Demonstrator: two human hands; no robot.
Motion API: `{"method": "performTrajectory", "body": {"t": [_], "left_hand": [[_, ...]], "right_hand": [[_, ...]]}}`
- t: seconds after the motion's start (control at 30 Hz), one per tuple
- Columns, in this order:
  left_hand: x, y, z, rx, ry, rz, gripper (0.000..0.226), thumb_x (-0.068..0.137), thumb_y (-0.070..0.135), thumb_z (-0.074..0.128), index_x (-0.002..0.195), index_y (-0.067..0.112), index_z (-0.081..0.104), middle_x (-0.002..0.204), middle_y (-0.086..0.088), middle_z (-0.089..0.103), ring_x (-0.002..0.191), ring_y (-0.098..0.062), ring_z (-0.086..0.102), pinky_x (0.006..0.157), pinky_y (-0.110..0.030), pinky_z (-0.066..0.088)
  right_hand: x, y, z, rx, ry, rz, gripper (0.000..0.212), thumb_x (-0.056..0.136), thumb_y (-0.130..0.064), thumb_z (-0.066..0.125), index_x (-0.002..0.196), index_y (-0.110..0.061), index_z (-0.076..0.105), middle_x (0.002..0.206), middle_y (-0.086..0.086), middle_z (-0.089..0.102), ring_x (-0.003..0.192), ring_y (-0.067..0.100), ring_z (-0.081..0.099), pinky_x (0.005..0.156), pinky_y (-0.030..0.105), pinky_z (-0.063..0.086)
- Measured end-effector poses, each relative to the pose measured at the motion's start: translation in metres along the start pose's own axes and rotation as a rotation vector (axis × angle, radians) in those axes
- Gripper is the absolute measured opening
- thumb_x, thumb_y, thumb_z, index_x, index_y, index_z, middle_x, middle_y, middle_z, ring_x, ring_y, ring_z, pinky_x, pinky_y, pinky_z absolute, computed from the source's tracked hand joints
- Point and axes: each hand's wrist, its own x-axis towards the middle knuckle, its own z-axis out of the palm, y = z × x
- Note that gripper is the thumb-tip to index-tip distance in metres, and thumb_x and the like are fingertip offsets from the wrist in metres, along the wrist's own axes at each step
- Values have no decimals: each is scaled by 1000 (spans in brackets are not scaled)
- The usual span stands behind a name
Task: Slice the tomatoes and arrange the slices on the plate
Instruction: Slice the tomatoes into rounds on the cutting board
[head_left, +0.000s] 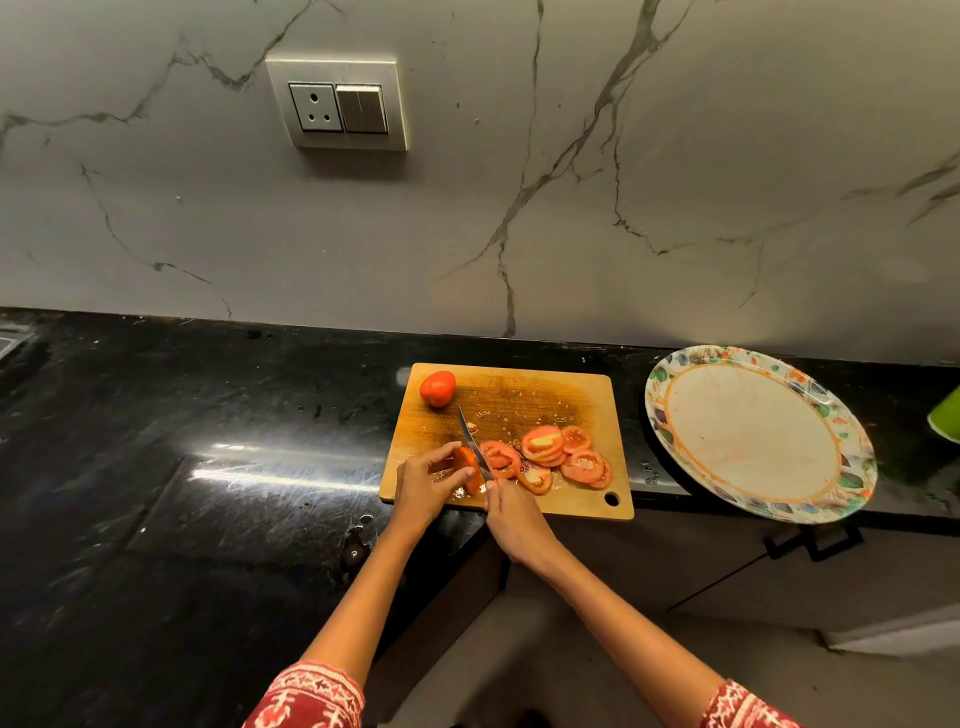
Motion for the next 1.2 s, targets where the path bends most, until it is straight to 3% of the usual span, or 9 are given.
{"method": "performTrajectory", "body": {"t": [0.13, 0.3, 0.47, 0.57, 0.73, 0.93, 1.1, 1.2], "left_hand": [[1, 1, 3, 48, -10, 15, 49, 71, 4, 77, 117, 1, 61, 110, -3, 62, 101, -15, 61, 75, -2, 45], [4, 3, 7, 53, 41, 9, 46, 70, 3, 75, 114, 2, 64, 107, -11, 67, 95, -15, 64, 80, -16, 53], [-1, 6, 10, 14, 95, -2, 42, 67, 2, 76, 108, 5, 67, 95, -5, 68, 85, -13, 65, 75, -12, 53], [0, 7, 8, 17, 79, -3, 38, 66, 4, 77, 103, 6, 68, 95, -5, 68, 87, -13, 65, 77, -17, 54], [-2, 9, 8, 41, 58, 26, 35, 66, 2, 77, 99, 7, 68, 90, -1, 67, 82, -9, 63, 72, -10, 52], [1, 4, 4, -16, 83, -20, 35, 68, -3, 74, 102, 3, 68, 93, -8, 69, 83, -13, 65, 72, -9, 52], [-2, 5, 7, -13, 29, 20, 37, 68, -4, 75, 103, 4, 68, 96, -6, 68, 88, -12, 63, 74, -10, 51], [0, 2, 8, -13, 70, 18, 37, 68, -3, 75, 103, 5, 68, 100, -9, 68, 90, -16, 65, 75, -9, 51]], "right_hand": [[-1, 0, -2, -19, -2, -7, 31, 102, -19, 28, 94, -5, 55, 85, 6, 50, 81, 17, 45, 67, 26, 29], [0, 0, -2, -63, 10, -31, 26, 102, -18, 27, 85, -11, 46, 82, 6, 48, 78, 18, 44, 66, 26, 28], [-1, 5, 1, -92, 36, -17, 34, 102, -22, 27, 98, -2, 55, 86, 15, 55, 77, 23, 48, 66, 29, 30], [-3, 5, 2, -87, 42, -18, 32, 102, -23, 27, 94, -6, 53, 82, 9, 50, 76, 21, 46, 66, 30, 32], [2, -1, 2, -60, 37, -13, 32, 102, -22, 28, 95, -6, 55, 87, 13, 60, 85, 30, 58, 65, 30, 32], [-10, 4, 4, -71, 26, -39, 24, 102, -24, 27, 87, -15, 44, 70, -3, 44, 65, 15, 43, 60, 28, 28], [2, -2, -1, -57, 28, -11, 31, 102, -20, 29, 102, -3, 55, 94, 16, 62, 88, 31, 57, 66, 29, 31], [-4, 0, 1, -46, -4, -32, 28, 102, -20, 29, 83, -20, 49, 76, 3, 54, 69, 18, 51, 57, 25, 28]]}}
